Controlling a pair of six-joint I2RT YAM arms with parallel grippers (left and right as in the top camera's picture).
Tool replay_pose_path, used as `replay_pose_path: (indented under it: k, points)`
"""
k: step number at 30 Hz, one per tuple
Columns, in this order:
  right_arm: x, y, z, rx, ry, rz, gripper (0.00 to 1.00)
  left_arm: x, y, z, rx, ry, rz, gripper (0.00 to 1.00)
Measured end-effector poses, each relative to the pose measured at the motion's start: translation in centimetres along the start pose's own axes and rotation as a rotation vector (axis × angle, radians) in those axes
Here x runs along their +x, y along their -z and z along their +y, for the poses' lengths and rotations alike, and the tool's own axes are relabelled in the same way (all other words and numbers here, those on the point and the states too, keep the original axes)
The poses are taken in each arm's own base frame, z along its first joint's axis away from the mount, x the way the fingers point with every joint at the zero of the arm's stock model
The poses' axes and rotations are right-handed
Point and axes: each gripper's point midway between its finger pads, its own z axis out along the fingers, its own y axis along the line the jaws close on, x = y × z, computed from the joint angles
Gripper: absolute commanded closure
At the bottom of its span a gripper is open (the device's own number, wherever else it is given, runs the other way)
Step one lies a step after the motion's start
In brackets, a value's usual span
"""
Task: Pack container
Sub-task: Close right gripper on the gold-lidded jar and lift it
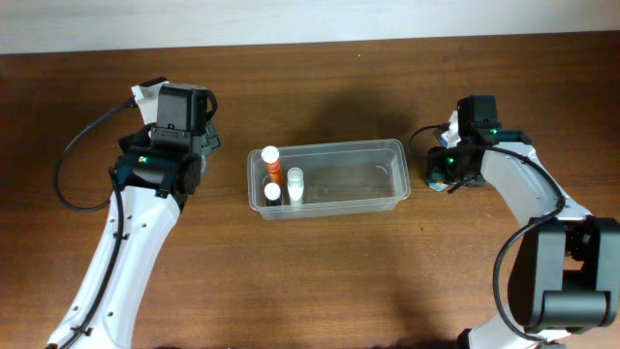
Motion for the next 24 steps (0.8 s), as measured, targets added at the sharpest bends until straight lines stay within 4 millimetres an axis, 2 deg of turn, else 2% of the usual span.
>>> replay_pose_path:
  k: [7, 15, 20, 24]
  points:
    - [0.4, -1.2, -0.2, 0.011, 0.0, 0.027, 0.43, 0.0, 0.0, 0.0, 0.0, 0.0, 0.0, 0.01]
    - [0.0, -1.5, -0.3, 0.013, -0.001, 0.015, 0.58, 0.0, 0.0, 0.0, 0.0, 0.0, 0.0, 0.01]
    - [0.0, -1.5, -0.3, 0.014, 0.0, 0.015, 0.64, 0.0, 0.0, 0.0, 0.0, 0.0, 0.0, 0.01]
    - [0.0, -1.5, -0.3, 0.016, 0.0, 0.014, 0.75, 0.0, 0.0, 0.0, 0.0, 0.0, 0.0, 0.0]
